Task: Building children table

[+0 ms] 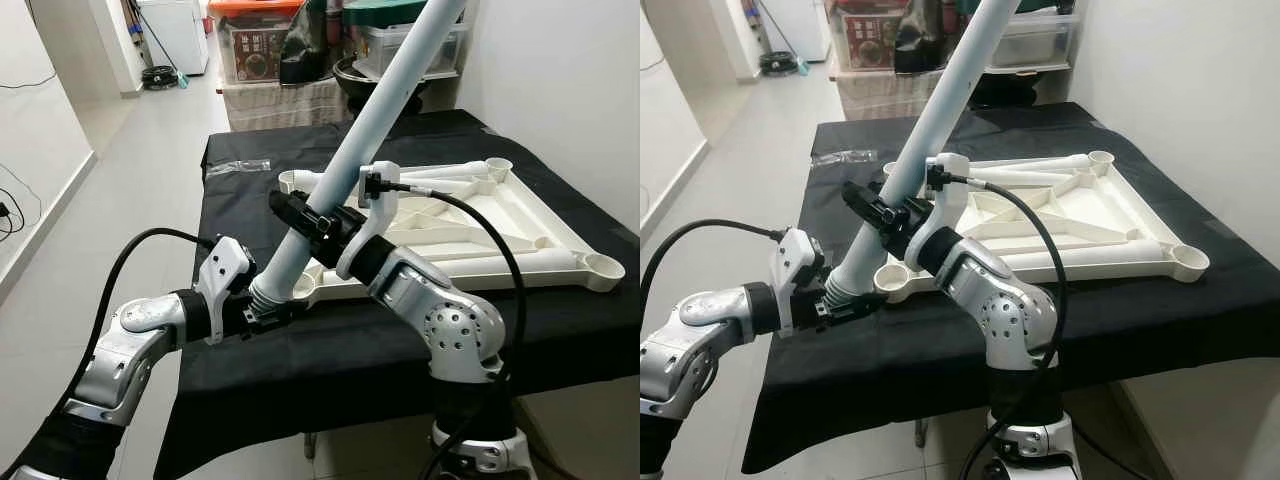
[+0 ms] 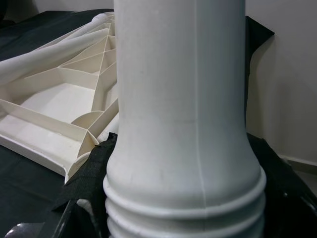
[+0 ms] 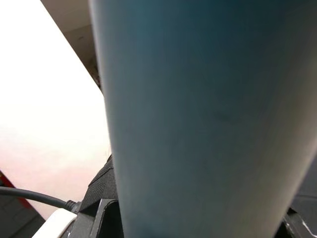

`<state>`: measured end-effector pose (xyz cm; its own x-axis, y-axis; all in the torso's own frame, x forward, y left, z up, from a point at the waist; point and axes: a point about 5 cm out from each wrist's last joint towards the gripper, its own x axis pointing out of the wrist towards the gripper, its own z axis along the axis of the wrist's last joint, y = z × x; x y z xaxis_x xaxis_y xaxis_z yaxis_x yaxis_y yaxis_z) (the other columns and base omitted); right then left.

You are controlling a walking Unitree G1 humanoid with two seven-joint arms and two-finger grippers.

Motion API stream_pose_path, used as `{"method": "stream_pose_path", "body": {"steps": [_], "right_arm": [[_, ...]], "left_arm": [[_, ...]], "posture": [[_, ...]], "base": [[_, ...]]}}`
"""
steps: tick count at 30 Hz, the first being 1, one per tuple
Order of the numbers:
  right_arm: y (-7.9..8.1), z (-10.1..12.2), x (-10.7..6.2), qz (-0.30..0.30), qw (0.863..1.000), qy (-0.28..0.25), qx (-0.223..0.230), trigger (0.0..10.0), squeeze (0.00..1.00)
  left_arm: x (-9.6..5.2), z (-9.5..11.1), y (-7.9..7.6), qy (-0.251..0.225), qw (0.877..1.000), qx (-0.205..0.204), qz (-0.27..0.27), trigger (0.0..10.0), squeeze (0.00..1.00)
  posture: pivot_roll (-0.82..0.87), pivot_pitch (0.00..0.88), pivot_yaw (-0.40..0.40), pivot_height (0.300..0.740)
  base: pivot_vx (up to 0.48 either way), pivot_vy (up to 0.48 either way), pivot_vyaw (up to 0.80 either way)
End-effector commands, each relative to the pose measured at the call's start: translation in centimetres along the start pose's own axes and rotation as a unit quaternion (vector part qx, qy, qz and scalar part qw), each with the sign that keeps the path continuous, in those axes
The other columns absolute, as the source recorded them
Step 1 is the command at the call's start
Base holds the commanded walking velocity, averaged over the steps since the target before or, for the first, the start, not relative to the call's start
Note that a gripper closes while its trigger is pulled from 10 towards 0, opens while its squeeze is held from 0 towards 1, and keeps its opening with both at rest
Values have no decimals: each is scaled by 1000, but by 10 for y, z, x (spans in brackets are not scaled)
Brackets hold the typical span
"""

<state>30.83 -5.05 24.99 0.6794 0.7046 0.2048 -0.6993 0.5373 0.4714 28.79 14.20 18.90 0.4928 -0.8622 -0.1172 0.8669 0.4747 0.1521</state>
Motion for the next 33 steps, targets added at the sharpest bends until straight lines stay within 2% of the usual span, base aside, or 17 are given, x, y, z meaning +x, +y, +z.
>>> {"method": "stream_pose_path", "body": {"steps": [1, 7, 8, 12, 18, 19, 26, 27, 28, 30, 32, 33], "right_arm": [[-3, -3, 0, -16, 1000, 0, -6, 0, 0], [-12, -6, -1, -35, 999, 19, -33, 0, 0], [-14, -6, 0, -41, 998, 22, -38, 10000, 0], [-21, -6, 1, -57, 996, 22, -69, 10000, 0], [-26, -5, 0, -68, 995, 18, -65, 10000, 0], [-27, -4, -1, -70, 996, 11, -56, 10000, 1000], [-26, -4, -1, -59, 998, 12, -30, 10000, 1000], [-25, -5, 0, -54, 998, 15, -20, 10000, 816], [-24, -5, 0, -52, 998, 14, -15, 10000, 0], [-24, -4, 1, -52, 998, 12, -15, 10000, 0], [-28, -3, 2, -59, 998, 2, 15, 10000, 0], [-28, -3, 2, -59, 998, 2, 15, 10000, 0]], "left_arm": [[4, 8, -8, -5, 999, 32, -40, 10000, 0], [0, 13, -3, -6, 999, 41, -35, 10000, 0], [0, 14, -3, -6, 999, 42, -34, 10000, 0], [0, 15, -4, -8, 998, 44, -34, 10000, 0], [-1, 16, -3, -8, 998, 45, -33, 10000, 0], [-2, 16, -3, -8, 998, 46, -32, 10000, 0], [-3, 15, -4, -4, 998, 48, -32, 10000, 0], [-3, 14, -4, -3, 998, 48, -32, 10000, 0], [-3, 14, -4, -3, 998, 49, -32, 10000, 0], [-3, 15, -3, -3, 998, 49, -32, 10000, 0], [-3, 15, -3, -4, 998, 50, -31, 10000, 0], [-3, 15, -3, -4, 998, 50, -31, 10000, 0]], "posture": [[16, 0, -4, 740], [23, 0, -4, 740], [23, 0, -4, 740], [24, 0, -4, 740], [29, 0, -4, 740], [31, 0, -5, 740], [33, 0, -5, 740], [33, 0, -4, 740], [34, 0, -3, 740], [34, 0, -3, 740], [34, 0, -4, 740], [34, 0, -4, 740]], "base": [[0, 0, 0], [0, 0, 0], [0, 0, 0], [0, 0, 0], [0, 0, 0], [0, 0, 0], [0, 0, 0], [0, 0, 0], [0, 0, 0], [0, 0, 0], [0, 0, 0], [0, 0, 0]]}}
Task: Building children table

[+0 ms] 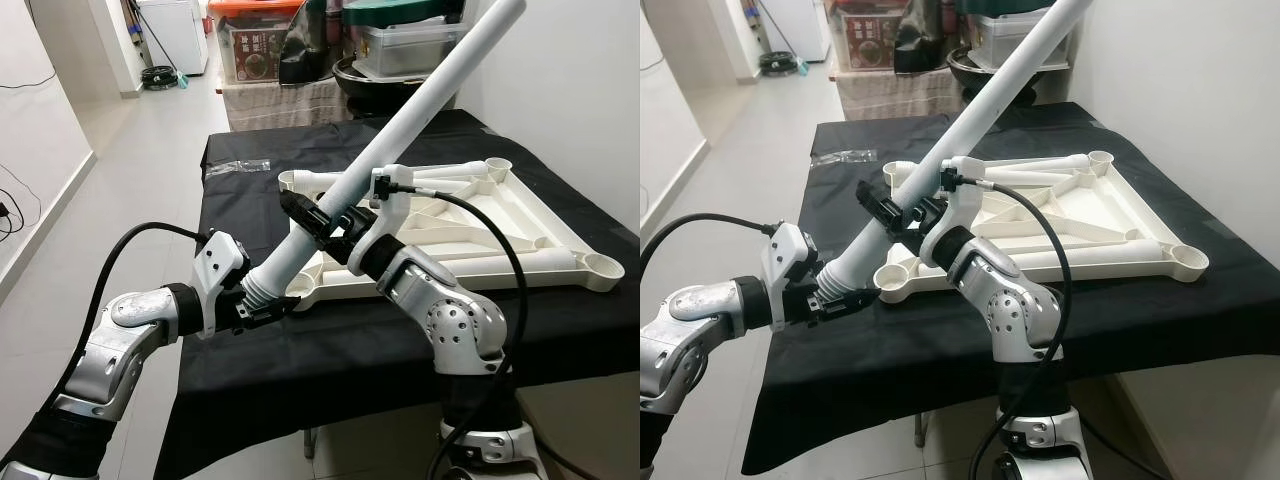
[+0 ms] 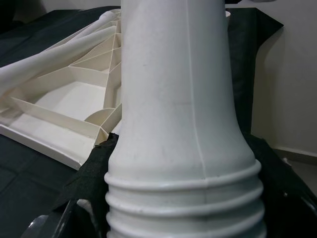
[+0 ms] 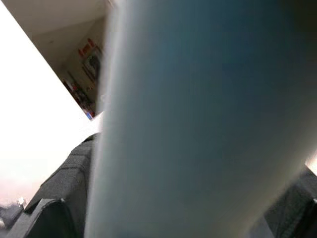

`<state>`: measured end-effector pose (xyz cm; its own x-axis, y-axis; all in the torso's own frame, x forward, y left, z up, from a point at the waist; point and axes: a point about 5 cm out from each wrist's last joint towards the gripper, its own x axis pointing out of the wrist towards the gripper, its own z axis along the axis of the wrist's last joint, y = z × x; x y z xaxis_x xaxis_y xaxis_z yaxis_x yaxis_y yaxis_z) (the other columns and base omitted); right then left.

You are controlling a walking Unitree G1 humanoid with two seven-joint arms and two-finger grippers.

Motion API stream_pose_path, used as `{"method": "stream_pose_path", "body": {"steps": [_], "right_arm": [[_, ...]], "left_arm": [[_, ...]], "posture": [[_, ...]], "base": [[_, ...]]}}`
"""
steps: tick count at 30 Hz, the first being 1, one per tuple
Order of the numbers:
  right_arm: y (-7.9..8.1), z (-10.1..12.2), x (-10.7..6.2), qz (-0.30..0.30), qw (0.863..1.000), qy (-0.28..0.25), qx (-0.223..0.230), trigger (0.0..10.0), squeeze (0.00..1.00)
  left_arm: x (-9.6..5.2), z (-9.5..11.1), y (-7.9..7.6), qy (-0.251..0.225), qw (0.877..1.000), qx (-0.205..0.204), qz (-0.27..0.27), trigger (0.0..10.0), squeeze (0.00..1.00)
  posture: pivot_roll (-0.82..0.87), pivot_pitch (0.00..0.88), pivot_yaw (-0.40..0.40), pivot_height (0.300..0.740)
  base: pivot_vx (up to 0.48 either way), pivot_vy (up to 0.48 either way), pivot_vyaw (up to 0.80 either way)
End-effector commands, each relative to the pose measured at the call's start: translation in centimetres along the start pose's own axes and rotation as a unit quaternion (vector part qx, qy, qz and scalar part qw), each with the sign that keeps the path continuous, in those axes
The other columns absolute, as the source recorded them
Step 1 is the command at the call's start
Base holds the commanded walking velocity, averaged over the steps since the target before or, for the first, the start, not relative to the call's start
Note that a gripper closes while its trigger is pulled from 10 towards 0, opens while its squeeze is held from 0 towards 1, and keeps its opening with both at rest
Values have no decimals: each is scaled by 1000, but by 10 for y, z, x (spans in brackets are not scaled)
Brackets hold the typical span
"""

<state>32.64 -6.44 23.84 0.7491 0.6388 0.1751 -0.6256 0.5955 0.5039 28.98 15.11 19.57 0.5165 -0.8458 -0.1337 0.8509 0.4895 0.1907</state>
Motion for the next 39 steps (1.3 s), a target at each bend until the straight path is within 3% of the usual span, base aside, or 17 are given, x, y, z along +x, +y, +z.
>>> {"method": "stream_pose_path", "body": {"steps": [1, 5, 8, 9, 10, 11, 32, 33, 39], "right_arm": [[-2, -2, 3, -5, 999, 5, 53, 10000, 0], [2, 2, 4, 8, 995, -2, 96, 10000, 0], [5, 2, 3, 16, 996, -2, 89, 10000, 0], [5, 0, 3, 14, 996, 0, 89, 3686, 0], [4, -1, 3, 12, 996, 1, 89, 3686, 0], [4, -2, 2, 12, 996, 1, 92, 0, 0], [19, -7, 0, 44, 993, 5, 112, 0, 0], [19, -8, -1, 44, 993, 5, 112, 0, 0], [18, -7, -2, 42, 994, 3, 106, 0, 0]], "left_arm": [[5, 10, -10, -16, 998, 32, -43, 10000, 0], [5, 8, -10, -13, 999, 30, -42, 10000, 0], [5, 8, -11, -13, 999, 29, -43, 10000, 0], [6, 8, -11, -13, 999, 30, -43, 10000, 0], [6, 8, -11, -14, 999, 30, -44, 10000, 0], [7, 8, -11, -14, 998, 30, -44, 10000, 0], [7, 7, -10, -12, 998, 31, -48, 10000, 0], [7, 8, -8, -17, 999, 29, -40, 10000, 1000], [5, 11, -2, -27, 999, 26, -22, 10000, 1000]], "posture": [[35, 0, -4, 740], [35, 0, -4, 740], [30, 0, -2, 740], [30, 0, -3, 740], [30, 0, -3, 740], [31, 0, -3, 740], [27, 0, -2, 740], [28, 0, -1, 740], [28, 0, -1, 740]], "base": [[0, 0, 0], [0, 0, 0], [0, 0, 0], [0, 0, 0], [0, 0, 0], [0, 0, 0], [0, 0, 0], [0, 0, 0], [0, 0, 0]]}}
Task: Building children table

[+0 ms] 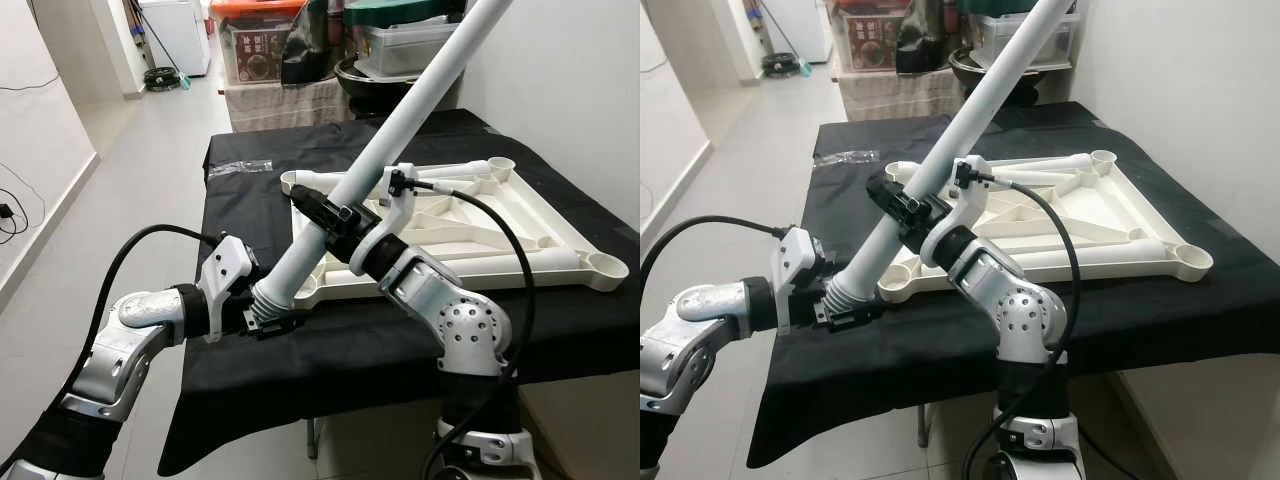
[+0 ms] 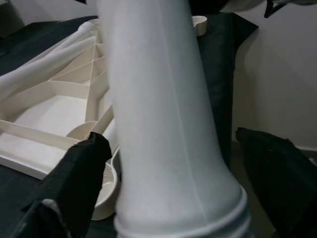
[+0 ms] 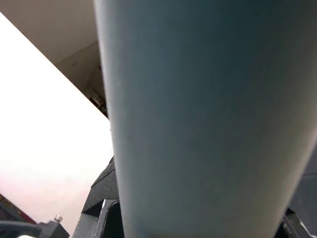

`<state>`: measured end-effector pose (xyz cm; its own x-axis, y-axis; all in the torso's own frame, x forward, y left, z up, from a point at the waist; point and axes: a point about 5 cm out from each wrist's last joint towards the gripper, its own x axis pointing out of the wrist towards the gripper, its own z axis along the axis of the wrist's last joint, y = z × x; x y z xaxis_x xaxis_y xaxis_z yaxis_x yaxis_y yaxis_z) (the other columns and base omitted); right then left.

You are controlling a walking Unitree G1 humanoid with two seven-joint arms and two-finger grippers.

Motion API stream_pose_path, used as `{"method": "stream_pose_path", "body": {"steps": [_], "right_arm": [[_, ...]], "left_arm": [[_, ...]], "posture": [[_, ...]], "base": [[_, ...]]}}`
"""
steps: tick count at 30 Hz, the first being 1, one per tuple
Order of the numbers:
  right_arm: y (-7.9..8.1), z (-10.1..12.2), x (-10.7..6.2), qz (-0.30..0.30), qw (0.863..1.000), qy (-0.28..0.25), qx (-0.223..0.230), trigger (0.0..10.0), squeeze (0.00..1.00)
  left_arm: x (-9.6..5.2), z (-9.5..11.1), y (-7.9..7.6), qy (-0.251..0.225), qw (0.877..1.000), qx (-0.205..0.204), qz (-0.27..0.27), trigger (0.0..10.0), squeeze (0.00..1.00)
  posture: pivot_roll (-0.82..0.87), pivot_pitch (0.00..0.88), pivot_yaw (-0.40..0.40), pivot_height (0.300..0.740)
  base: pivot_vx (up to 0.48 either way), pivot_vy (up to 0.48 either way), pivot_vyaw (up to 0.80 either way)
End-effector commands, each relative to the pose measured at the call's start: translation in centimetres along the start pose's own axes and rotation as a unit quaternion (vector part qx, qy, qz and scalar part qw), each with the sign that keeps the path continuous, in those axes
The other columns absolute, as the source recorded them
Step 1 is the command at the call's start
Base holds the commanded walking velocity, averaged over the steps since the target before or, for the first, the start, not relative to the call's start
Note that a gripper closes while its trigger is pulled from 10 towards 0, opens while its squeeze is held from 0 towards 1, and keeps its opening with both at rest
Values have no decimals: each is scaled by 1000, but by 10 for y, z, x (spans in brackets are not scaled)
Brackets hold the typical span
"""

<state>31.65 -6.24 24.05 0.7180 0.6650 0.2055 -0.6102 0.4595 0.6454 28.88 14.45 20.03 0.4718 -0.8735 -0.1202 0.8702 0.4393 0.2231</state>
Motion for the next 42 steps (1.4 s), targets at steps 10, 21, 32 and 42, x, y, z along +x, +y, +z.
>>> {"method": "stream_pose_path", "body": {"steps": [10, 21, 32, 42], "right_arm": [[-24, 41, -1, -73, 989, -66, -111, 0, 0], [-46, 75, -18, -184, 920, -120, -324, 0, 0], [-53, 30, -17, -171, 929, -68, -321, 10000, 0], [-47, 20, -19, -151, 935, -76, -311, 10000, 0]], "left_arm": [[-15, 11, 10, -24, 997, 13, 68, 10000, 1000], [-47, -25, 30, 7, 936, -57, 348, 10000, 0], [-36, -45, -9, 1, 921, -134, 366, 10000, 0], [-22, -38, -14, -8, 925, -113, 363, 10000, 0]], "posture": [[40, 0, -8, 740], [60, 0, -20, 740], [81, 0, -34, 740], [78, 0, -33, 740]], "base": [[0, 0, 0], [0, 0, 0], [0, 44, 0], [0, 480, -372]]}}
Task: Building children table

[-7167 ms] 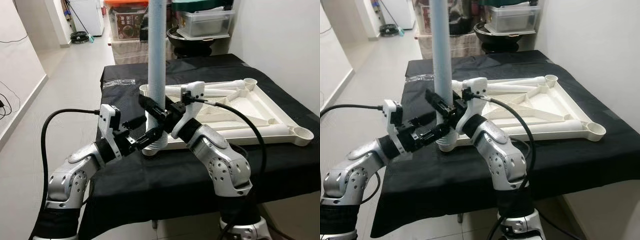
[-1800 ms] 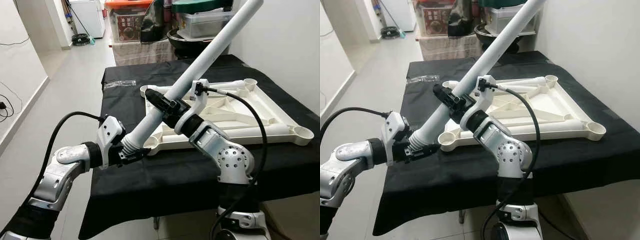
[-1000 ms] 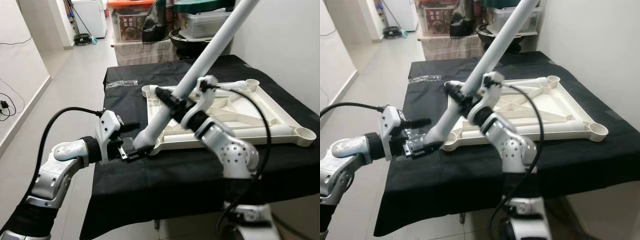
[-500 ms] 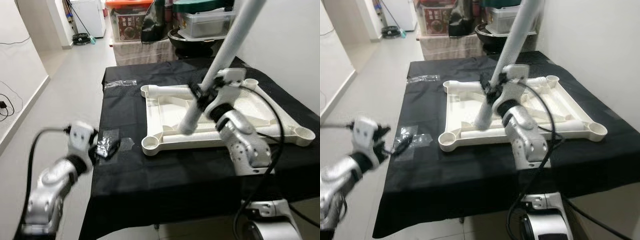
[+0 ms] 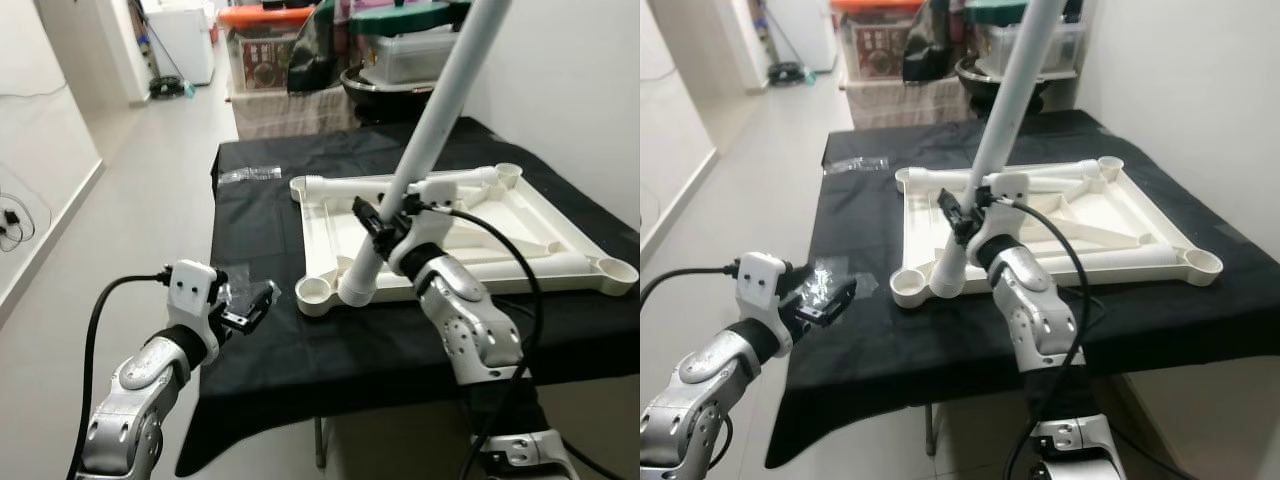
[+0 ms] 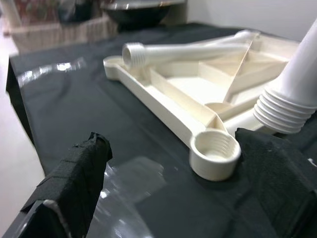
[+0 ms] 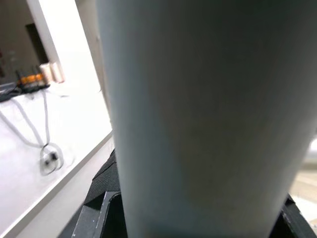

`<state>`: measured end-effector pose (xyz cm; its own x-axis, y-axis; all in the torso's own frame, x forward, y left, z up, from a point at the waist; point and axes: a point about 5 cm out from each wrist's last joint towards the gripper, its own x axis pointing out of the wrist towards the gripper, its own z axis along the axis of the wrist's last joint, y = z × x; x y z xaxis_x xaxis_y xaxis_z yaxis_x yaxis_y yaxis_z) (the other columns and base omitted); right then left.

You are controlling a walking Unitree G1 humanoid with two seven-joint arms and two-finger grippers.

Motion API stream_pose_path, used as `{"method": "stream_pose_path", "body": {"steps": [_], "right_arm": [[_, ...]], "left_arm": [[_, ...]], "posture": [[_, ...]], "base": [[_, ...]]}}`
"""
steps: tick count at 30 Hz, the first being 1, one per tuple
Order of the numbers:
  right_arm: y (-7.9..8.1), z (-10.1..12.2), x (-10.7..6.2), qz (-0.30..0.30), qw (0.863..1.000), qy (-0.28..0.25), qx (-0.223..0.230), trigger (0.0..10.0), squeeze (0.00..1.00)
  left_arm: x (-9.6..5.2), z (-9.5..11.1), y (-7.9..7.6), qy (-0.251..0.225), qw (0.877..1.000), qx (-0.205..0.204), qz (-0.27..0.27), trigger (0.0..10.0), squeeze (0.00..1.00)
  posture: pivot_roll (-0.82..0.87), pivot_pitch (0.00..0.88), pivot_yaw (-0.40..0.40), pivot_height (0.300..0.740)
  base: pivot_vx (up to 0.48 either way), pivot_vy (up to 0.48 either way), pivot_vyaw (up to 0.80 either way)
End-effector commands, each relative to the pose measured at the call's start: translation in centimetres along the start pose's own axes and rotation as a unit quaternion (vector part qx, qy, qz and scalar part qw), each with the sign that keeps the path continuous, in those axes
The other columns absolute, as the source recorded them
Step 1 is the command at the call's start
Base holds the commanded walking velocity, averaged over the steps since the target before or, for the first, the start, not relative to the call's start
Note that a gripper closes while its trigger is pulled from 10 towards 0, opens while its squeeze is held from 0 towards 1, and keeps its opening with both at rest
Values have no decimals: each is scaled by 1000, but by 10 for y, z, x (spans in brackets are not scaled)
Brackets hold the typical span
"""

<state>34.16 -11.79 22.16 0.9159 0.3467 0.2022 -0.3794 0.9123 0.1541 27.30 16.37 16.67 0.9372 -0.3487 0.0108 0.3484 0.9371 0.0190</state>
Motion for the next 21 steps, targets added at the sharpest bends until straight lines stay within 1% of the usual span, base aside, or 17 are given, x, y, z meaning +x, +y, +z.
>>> {"method": "stream_pose_path", "body": {"steps": [1, 6, 7, 10, 13, 17, 21], "right_arm": [[10, -3, 0, 20, 1000, -3, -2, 10000, 0], [12, -3, 0, 19, 1000, -7, -6, 10000, 0], [12, -2, 1, 18, 1000, -10, -8, 10000, 0], [13, -2, 1, 19, 1000, -12, -11, 10000, 0], [14, -1, 1, 26, 999, -14, -20, 10000, 0], [15, -1, 2, 29, 999, -14, -23, 10000, 0], [17, -2, 3, 36, 999, -15, -28, 10000, 0]], "left_arm": [[0, -3, 1, 0, 1000, 9, 13, 10000, 0], [1, 3, -1, -20, 1000, 8, 14, 10000, 0], [2, 5, -1, -25, 1000, -1, 18, 10000, 0], [2, 8, -1, -32, 999, -7, 17, 10000, 0], [0, 11, -1, -48, 998, -23, 23, 10000, 0], [-1, 12, 0, -53, 998, -29, 29, 10000, 0], [3, 16, -1, -63, 997, -27, 31, 10000, 0]], "posture": [[78, 0, -33, 740], [73, 0, -26, 740], [75, 0, -27, 740], [76, 0, -27, 740], [78, 0, -29, 740], [84, 0, -35, 740], [87, 0, -35, 740]], "base": [[0, 0, 0], [0, 0, 0], [0, 0, 0], [0, 0, 0], [0, 0, 0], [0, 0, 0], [371, 0, 0]]}}
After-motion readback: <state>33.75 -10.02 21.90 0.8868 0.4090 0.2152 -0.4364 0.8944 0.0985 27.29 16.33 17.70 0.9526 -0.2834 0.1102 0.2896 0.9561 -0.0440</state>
